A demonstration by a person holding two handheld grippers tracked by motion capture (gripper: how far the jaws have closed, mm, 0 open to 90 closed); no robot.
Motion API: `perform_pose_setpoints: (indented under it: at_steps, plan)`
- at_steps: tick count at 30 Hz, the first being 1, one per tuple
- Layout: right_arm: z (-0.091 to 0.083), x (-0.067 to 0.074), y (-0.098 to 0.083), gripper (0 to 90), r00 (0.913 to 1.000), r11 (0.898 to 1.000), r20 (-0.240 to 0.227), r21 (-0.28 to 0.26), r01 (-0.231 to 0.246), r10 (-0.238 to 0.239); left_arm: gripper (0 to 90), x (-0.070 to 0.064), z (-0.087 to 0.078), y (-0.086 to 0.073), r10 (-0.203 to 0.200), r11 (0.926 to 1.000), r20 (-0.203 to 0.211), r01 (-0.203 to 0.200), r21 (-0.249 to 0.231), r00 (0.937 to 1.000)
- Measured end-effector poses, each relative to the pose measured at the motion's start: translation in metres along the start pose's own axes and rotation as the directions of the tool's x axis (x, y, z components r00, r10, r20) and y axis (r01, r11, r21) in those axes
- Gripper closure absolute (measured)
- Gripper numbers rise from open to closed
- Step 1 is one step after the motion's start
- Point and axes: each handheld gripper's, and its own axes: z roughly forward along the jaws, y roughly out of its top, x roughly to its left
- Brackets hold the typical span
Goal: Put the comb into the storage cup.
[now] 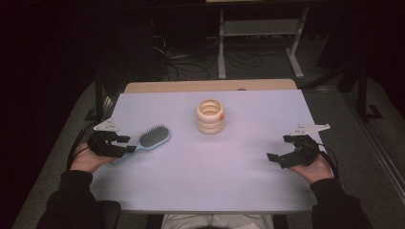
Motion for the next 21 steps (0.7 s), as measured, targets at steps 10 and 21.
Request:
perform_pose_setpoints:
  at_steps: [10,21]
  plan:
    - [0.000,0.000,0.000,0.0,1.0000,1.000,0.001,0.002,-0.001,0.001,17.1,0.010,-0.010,0.018,0.010,0.9994,0.053,-0.012,0.034,0.9985]
    - [0.000,0.000,0.000,0.0,1.0000,1.000,-0.001,-0.001,0.000,0.000,0.0,0.020,0.003,0.018,0.014,0.9937,0.083,-0.023,0.110,0.9965]
